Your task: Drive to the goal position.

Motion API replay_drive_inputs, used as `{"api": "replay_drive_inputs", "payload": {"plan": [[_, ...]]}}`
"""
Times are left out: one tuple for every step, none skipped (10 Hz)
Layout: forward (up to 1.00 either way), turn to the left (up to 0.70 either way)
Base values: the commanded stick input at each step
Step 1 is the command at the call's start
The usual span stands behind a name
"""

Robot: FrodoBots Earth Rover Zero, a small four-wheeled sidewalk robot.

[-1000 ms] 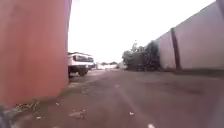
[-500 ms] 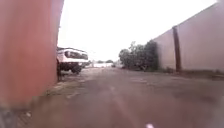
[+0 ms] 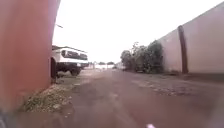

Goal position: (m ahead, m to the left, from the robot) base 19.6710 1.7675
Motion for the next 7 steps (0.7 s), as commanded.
{"api": "replay_drive_inputs", "payload": {"plan": [[1.0,0.0],[1.0,0.0],[1.0,0.0],[1.0,0.0],[1.0,0.0],[1.0,0.0],[1.0,0.0]]}}
